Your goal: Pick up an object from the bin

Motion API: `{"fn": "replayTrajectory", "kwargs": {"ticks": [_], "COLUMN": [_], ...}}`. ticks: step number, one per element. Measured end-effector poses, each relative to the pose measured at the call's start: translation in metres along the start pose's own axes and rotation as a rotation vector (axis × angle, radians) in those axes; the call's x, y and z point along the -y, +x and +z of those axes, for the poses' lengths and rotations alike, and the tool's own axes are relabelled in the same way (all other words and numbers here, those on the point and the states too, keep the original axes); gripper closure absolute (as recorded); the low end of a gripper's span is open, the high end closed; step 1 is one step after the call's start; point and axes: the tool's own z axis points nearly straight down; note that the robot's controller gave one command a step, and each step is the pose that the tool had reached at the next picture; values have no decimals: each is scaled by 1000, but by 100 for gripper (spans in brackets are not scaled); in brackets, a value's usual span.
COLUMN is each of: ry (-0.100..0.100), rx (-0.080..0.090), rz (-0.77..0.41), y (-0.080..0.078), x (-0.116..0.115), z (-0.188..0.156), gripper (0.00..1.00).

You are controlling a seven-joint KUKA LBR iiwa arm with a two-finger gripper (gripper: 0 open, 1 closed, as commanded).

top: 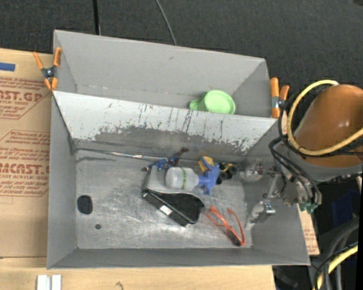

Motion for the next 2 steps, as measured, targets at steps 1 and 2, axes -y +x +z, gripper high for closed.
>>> {"fn": "replayTrajectory", "kwargs": {"ticks": [1,2], "ry": [2,-4], "rx": [7,-1], "rz": [-50,-217], "y": [-15,-38], "x": [-43,-60], "z": [52,90], "gripper": [0,0]}}
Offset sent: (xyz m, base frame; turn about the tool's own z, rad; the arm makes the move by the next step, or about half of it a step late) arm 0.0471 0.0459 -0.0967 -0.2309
